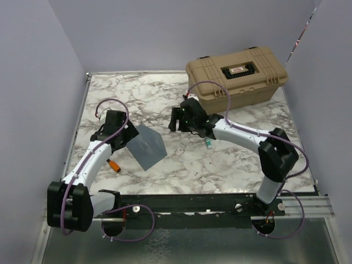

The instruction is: Place the letter into the envelope and seal it

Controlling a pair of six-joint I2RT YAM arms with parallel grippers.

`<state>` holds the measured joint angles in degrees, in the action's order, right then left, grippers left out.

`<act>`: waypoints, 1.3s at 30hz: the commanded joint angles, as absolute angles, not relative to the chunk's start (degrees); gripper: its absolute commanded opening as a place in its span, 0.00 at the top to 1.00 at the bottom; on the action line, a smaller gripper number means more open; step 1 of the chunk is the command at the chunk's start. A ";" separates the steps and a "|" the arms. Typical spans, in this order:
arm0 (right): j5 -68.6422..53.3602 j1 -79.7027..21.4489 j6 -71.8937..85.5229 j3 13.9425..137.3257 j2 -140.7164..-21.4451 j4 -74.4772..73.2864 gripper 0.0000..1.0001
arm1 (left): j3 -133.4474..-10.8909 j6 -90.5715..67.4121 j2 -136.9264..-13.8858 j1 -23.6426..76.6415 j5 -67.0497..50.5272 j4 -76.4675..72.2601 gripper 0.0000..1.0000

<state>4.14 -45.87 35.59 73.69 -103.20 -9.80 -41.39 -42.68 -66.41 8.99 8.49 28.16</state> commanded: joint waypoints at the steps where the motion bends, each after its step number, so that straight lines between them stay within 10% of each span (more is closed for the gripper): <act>1: 24.06 -45.20 32.80 68.92 -98.90 -23.06 0.19 | -47.06 -38.26 -68.36 8.79 15.66 26.33 0.01; 11: 24.41 -37.14 30.51 59.65 -93.33 -27.91 0.16 | -46.88 -39.29 -70.81 8.79 7.03 17.96 0.01; 21: 10.64 -33.81 26.98 57.72 -96.83 -23.74 0.40 | -47.02 -38.12 -72.28 8.80 4.67 15.89 0.01; 39: 7.36 -33.58 13.78 64.30 -106.10 -21.56 0.48 | -45.92 -38.54 -71.60 8.82 2.10 14.36 0.01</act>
<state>9.30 -33.69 17.89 62.57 -102.48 -23.57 -46.41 -39.13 -72.16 8.99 3.86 15.46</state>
